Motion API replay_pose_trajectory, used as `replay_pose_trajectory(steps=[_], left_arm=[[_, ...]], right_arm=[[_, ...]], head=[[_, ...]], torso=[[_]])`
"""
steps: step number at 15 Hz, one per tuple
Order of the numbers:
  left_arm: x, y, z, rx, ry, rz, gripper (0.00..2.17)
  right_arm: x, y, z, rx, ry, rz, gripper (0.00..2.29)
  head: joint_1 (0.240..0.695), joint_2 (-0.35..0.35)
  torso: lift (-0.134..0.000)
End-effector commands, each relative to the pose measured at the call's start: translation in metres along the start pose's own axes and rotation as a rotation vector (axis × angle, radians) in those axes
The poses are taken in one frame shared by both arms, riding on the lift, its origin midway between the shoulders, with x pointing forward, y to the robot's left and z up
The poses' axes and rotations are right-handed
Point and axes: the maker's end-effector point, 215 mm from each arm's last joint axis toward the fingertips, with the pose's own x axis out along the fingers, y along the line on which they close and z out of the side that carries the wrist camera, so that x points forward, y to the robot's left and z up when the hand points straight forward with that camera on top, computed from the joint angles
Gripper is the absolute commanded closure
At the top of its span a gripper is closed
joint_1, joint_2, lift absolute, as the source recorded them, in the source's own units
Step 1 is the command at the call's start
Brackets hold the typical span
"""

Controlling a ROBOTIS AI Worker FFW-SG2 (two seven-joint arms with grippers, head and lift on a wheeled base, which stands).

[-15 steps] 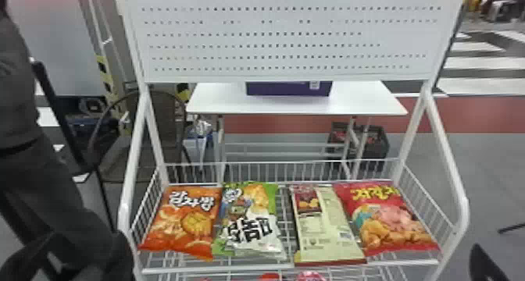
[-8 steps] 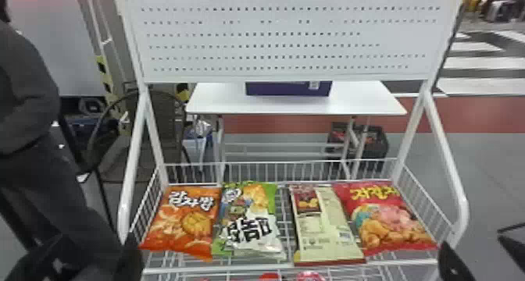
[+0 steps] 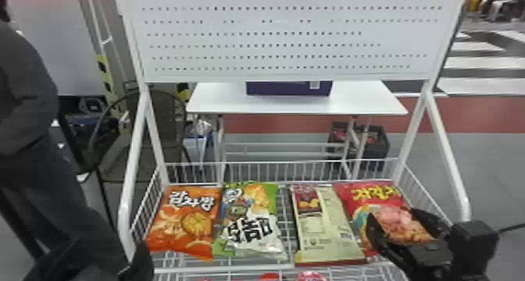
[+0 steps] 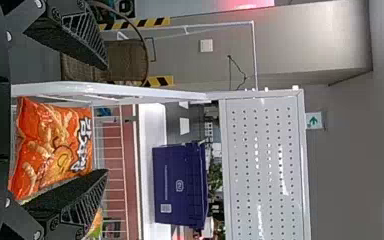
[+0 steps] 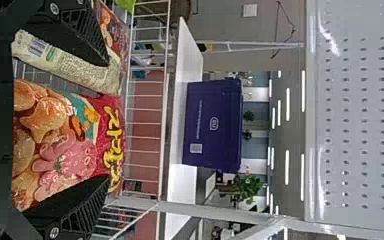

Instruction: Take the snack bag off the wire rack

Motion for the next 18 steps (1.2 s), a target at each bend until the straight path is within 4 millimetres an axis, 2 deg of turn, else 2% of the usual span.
replay_pose_trajectory(steps=[1,5,8,10,12,14,15,16,18], left_arm=[[0.001,0.001,-0.006,0.003,0.009,0.001,0.16],[0.005,0.000,-0.016,0.000,0.021,0.001,0.16],[0.008,-0.003,-0.017,-0.002,0.019,-0.005,0.16],[0.009,-0.004,-0.017,-0.004,0.018,-0.005,0.16],[0.011,-0.005,-0.019,-0.003,0.025,-0.007,0.16],[0.011,-0.005,-0.019,-0.003,0.023,-0.007,0.16],[0.011,-0.005,-0.020,-0.002,0.026,-0.007,0.16],[0.011,-0.005,-0.018,-0.003,0.025,-0.007,0.16],[0.011,-0.005,-0.019,-0.001,0.028,-0.008,0.16]], right_arm=[[0.025,-0.005,-0.015,-0.001,0.030,-0.012,0.10],[0.043,-0.024,-0.045,-0.021,0.099,-0.044,0.10],[0.046,-0.033,-0.059,-0.032,0.133,-0.057,0.10],[0.046,-0.033,-0.062,-0.037,0.145,-0.054,0.18],[0.045,-0.035,-0.066,-0.038,0.159,-0.054,0.53],[0.041,-0.034,-0.069,-0.036,0.186,-0.052,1.62],[0.039,-0.038,-0.076,-0.037,0.215,-0.058,1.92],[0.039,-0.038,-0.077,-0.028,0.230,-0.058,2.08],[0.037,-0.035,-0.074,-0.018,0.224,-0.043,2.22]], head=[[0.499,0.000],[0.499,0.000],[0.499,0.000],[0.499,0.000],[0.499,0.000],[0.499,0.000],[0.499,0.000],[0.499,0.000],[0.499,0.000]], torso=[[0.000],[0.000],[0.000],[0.000],[0.000],[0.000],[0.000],[0.000],[0.000]])
